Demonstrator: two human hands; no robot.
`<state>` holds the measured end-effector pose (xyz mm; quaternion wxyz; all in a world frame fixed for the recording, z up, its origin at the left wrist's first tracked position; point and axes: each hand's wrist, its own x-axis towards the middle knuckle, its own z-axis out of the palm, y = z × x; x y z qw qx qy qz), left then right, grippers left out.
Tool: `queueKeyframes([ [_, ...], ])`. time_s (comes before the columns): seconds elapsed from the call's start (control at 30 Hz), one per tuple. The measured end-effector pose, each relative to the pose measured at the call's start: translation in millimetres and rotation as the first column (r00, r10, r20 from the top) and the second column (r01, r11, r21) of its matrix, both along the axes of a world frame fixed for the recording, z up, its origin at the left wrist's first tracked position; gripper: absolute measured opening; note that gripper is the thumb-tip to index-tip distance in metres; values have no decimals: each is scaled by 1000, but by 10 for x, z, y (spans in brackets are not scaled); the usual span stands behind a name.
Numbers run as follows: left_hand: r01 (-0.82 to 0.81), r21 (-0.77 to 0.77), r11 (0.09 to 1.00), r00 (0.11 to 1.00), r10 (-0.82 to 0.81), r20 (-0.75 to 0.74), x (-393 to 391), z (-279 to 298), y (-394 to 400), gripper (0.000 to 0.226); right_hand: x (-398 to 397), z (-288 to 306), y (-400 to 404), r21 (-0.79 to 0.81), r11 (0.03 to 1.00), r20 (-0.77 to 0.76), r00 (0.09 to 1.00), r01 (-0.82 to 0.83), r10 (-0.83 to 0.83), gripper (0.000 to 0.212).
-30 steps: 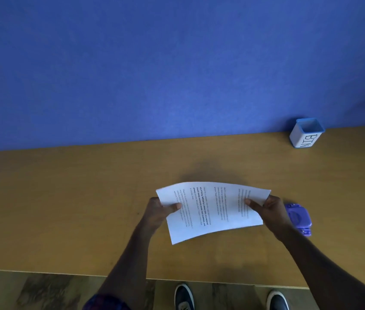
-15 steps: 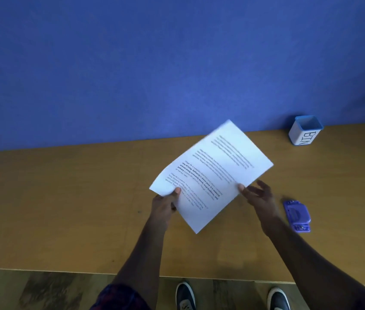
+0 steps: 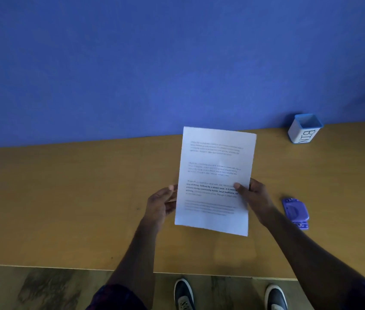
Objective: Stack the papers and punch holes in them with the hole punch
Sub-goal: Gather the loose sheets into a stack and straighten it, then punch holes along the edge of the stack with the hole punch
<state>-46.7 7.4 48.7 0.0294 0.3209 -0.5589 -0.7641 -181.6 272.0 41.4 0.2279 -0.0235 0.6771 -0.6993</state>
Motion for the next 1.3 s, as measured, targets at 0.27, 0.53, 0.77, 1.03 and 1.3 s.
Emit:
queueKeyframes([
  [0.27, 0, -103, 995, 999, 5, 50, -72, -101, 160, 18, 41, -156, 46, 116, 993, 45, 999, -15, 10, 10],
  [0.53, -65, -195, 979, 982, 98, 160, -64, -305, 197, 8, 31, -179, 97, 140, 989, 56, 996, 58, -66, 18],
  [0.77, 7, -349, 937, 950, 102, 294, -51, -544, 181, 5, 6, -367, 128, 289, 957, 61, 998, -3, -15, 7],
  [1.03, 182, -500, 847, 904, 56, 424, 42, -611, 193, 7, 65, -543, 136, 461, 888, 58, 998, 1, -31, 7],
  [1.3, 227, -608, 761, 897, 79, 435, 103, -541, 255, 10, 152, -593, 152, 641, 761, 9, 992, -104, 128, 23],
])
